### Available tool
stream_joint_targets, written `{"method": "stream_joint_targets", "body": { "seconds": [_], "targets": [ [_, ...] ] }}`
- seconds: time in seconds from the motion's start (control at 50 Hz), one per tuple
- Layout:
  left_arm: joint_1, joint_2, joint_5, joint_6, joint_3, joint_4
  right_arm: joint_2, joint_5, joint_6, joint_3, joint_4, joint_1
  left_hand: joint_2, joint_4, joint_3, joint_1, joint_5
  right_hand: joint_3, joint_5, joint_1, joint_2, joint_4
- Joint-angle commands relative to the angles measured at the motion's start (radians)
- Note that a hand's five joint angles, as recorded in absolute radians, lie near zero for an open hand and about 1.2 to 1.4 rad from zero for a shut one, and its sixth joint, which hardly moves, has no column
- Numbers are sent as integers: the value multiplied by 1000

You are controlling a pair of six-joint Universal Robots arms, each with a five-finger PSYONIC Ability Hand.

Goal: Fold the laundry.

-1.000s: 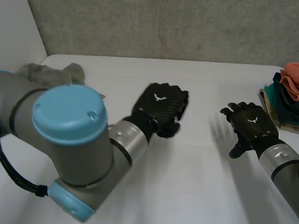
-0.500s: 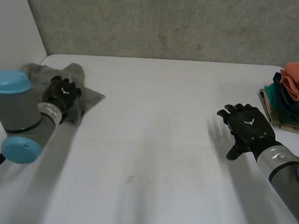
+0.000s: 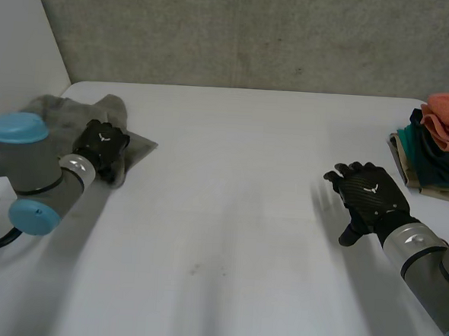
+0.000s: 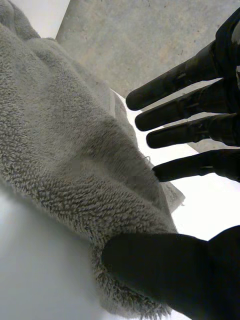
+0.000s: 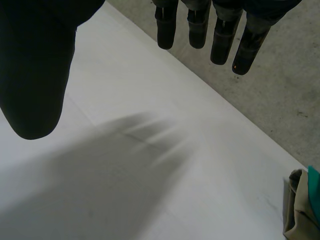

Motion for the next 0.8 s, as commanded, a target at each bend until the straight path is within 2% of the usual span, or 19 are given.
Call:
{"method": "stream_joint_targets", "body": {
  "seconds": [0.02,0.04,0.06,0.08,0.24,0.32,0.34,0.4,0.44,0.5,0.6,0.62,0.64,0.66,0.72,0.8],
  "targets": [
    [4,-30,-2,9,31,6,8,5,-8,0,0,0,342,341,344,333,346,-38,-67,-27,-45,-59],
    [4,-32,-2,9,33,6,8,5,-8,0,0,0,418,417,420,409,422,-38,-67,-27,-45,-59],
    [4,-33,-4,10,37,6,8,5,-8,0,0,0,663,662,665,654,667,-38,-67,-27,-45,-59],
    [2,-34,-4,12,39,6,8,5,-8,0,0,0,763,763,766,755,768,-38,-67,-27,-45,-59],
    [-36,29,-74,-8,33,3,8,11,-3,-5,0,-6,764,764,767,756,769,-38,-67,-27,-45,-59],
    [-151,173,-134,-106,4,-7,-1,12,1,-14,-2,-12,764,764,767,756,769,-38,-67,-27,-45,-59],
    [-209,233,-149,-182,-21,-7,-6,14,3,-18,0,-15,764,764,767,756,769,-38,-67,-27,-45,-59],
    [-292,325,-160,-305,-53,-9,-12,14,3,-32,18,-34,764,764,767,756,769,-38,-67,-27,-45,-59],
    [-383,413,-162,-434,-81,-15,-18,15,3,-38,29,-46,764,764,767,756,769,-38,-67,-27,-45,-59],
    [-499,477,-159,-581,-111,-24,-24,14,3,-49,52,-63,764,764,767,756,769,-38,-67,-27,-45,-59],
    [-647,441,-165,-672,-118,-10,-31,14,4,-57,63,-66,764,764,767,756,769,-38,-67,-27,-45,-59],
    [-662,427,-165,-669,-110,-10,-32,14,4,-57,63,-68,529,529,532,521,534,-38,-67,-27,-45,-59],
    [-671,395,-165,-657,-102,-13,-34,14,6,-58,64,-68,-63,-64,-61,-71,-59,-38,-67,-27,-45,-59],
    [-670,382,-165,-648,-99,-17,-37,14,6,-58,64,-66,-235,-235,-232,-243,-230,-38,-67,-27,-45,-59],
    [-668,356,-165,-594,-92,-20,-44,14,7,-58,64,-68,-400,-401,-398,-409,-396,-38,-67,-27,-45,-59],
    [-653,359,-166,-542,-105,-23,-46,12,9,-60,64,-71,-392,-393,-390,-400,-388,-38,-67,-27,-45,-59]
  ]
}}
